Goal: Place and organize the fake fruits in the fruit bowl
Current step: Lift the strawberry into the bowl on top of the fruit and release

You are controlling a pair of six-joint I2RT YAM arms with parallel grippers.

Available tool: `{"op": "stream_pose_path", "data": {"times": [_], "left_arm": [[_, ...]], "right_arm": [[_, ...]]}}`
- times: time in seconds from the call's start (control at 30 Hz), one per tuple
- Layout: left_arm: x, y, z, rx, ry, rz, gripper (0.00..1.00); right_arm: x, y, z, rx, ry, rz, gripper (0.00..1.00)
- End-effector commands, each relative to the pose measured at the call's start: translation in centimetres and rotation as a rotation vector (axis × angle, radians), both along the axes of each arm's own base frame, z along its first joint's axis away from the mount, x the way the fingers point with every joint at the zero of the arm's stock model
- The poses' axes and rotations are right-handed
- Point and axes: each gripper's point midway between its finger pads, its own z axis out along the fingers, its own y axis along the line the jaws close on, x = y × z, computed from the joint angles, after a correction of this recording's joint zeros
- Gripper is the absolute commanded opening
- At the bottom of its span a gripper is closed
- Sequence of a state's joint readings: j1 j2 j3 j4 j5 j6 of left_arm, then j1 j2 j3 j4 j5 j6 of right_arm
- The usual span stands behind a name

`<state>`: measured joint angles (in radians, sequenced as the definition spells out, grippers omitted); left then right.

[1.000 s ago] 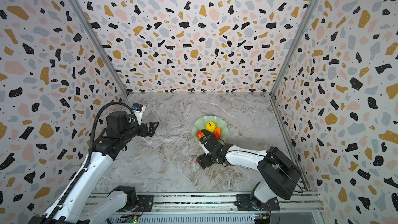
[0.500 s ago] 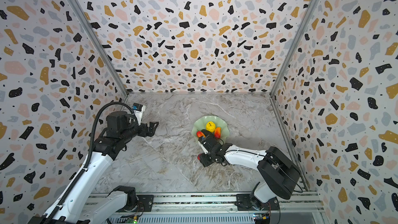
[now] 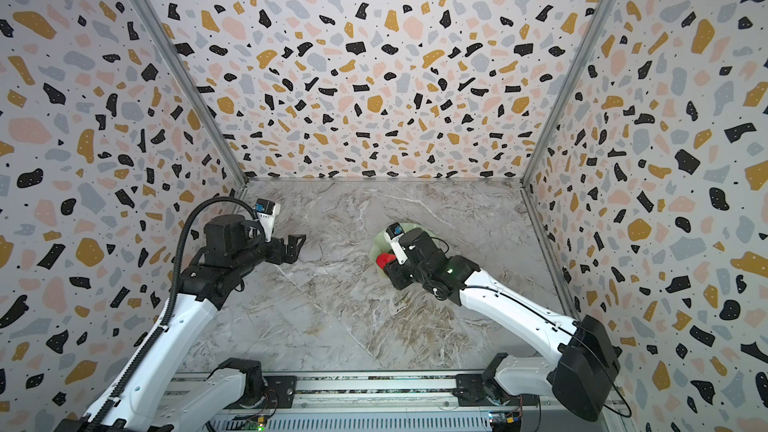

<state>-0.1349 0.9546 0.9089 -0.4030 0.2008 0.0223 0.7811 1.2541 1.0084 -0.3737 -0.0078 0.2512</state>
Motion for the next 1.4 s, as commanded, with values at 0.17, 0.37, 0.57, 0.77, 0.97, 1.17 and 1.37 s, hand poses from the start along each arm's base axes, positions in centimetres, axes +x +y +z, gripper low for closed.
{"op": "stream_pose_path", "data": {"times": [0.17, 0.37, 0.57, 0.77, 0.97, 1.17, 1.37], "left_arm": [[-0.1, -0.1, 0.8, -0.016, -0.042, -0.007, 1.0], [-0.1, -0.1, 1.0, -0.017, -0.048, -0.006, 1.0], [-0.1, -0.1, 0.9, -0.016, -0.046, -0.005, 1.0], [-0.1, 0.0, 0.8, -0.015, -0.043, -0.001, 1.0], [0.0, 0.0, 0.8, -0.014, -0.042, -0.001, 1.0], [0.0, 0.0, 0.7, -0.013, -0.04, 0.0, 1.0], [0.1, 0.0, 0.6, -0.011, -0.038, 0.001, 1.0]], "right_arm": [[6.8, -3.1, -0.1, -0.098, -0.052, -0.114, 0.31], [10.6, -1.7, -2.3, -0.113, -0.008, -0.102, 0.31], [12.1, -0.3, -4.1, -0.137, 0.04, -0.081, 0.29], [12.3, 0.3, -4.4, -0.143, 0.043, -0.071, 0.29], [12.1, 1.4, -5.6, -0.17, 0.051, -0.052, 0.29], [12.3, 2.2, -6.8, -0.189, 0.059, -0.044, 0.3], [12.5, 2.4, -7.6, -0.199, 0.063, -0.048, 0.33]]}}
